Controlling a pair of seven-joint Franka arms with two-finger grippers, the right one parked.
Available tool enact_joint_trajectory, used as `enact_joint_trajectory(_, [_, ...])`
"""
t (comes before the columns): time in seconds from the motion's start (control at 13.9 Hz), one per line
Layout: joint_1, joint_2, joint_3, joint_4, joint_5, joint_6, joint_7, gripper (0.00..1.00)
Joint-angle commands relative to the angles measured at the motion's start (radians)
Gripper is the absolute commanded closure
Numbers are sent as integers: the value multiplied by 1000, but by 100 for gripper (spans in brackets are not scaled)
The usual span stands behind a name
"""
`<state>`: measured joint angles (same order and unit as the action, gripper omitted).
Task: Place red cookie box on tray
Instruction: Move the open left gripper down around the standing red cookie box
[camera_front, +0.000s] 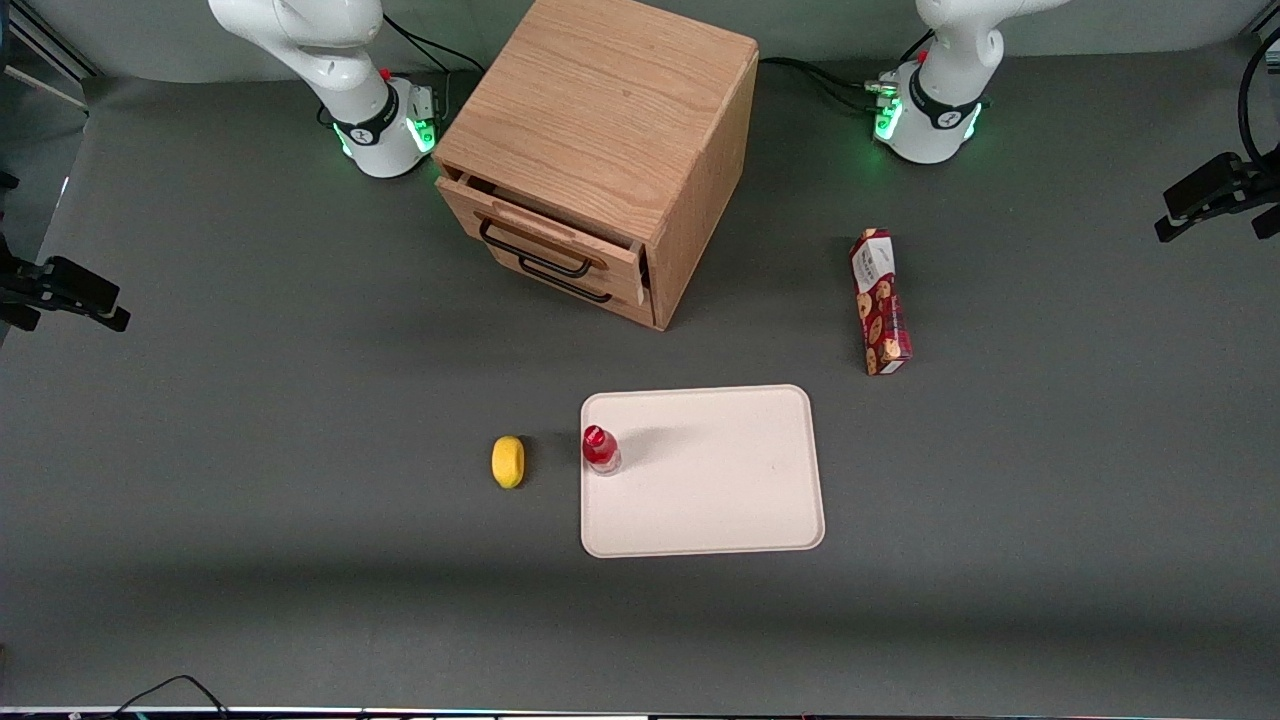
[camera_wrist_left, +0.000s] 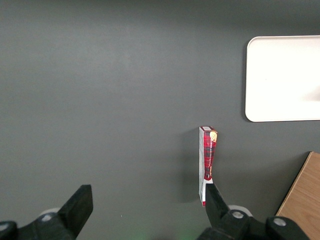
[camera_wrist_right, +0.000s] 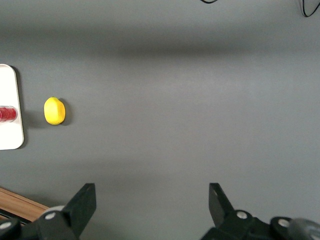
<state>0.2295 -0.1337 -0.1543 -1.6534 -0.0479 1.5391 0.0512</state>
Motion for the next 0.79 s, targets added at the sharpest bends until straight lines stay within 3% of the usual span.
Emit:
enact_joint_trajectory(0.0, [-1,-4,-1,-8,-4,-13,19,0])
enact_joint_trajectory(0.43, [-18,37,-5,-84,0,-30,24,0])
enact_joint_trajectory(0.72, [-25,54,-34,-257,13,145,-14,0])
